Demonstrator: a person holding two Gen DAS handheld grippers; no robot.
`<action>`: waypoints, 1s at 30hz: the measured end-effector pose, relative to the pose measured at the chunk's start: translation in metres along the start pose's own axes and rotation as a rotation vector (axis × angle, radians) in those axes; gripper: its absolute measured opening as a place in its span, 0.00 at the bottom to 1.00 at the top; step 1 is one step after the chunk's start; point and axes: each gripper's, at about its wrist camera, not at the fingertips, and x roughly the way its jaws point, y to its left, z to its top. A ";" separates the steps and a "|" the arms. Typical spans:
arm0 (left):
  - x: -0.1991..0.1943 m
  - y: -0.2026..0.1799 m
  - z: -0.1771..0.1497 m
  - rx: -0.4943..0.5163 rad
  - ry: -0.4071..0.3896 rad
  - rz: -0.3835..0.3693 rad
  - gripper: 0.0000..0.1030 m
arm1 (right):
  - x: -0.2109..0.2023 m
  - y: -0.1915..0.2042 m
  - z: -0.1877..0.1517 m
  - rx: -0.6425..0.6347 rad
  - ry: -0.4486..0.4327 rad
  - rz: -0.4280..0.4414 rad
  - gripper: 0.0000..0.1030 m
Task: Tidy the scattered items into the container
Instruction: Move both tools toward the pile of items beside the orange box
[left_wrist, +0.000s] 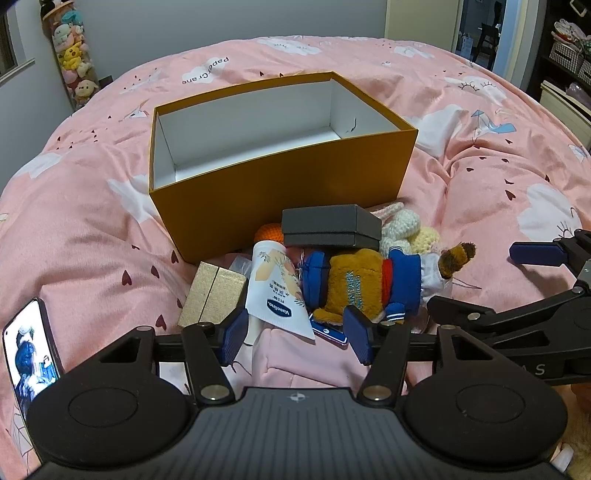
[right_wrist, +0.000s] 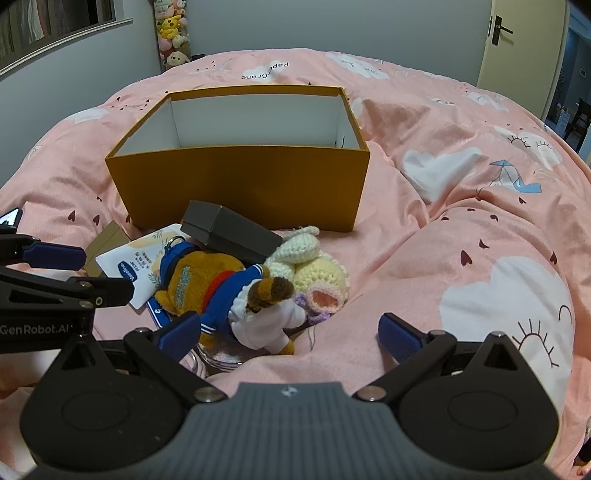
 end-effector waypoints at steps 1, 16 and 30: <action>0.000 0.000 0.000 -0.001 0.001 0.001 0.65 | 0.000 0.000 0.000 0.000 0.000 0.000 1.00; 0.002 0.000 0.000 -0.013 0.010 0.007 0.64 | 0.001 0.001 -0.001 0.003 0.007 0.001 1.00; -0.001 0.013 0.004 -0.043 0.006 -0.014 0.53 | -0.001 -0.002 0.007 -0.019 -0.024 0.026 0.95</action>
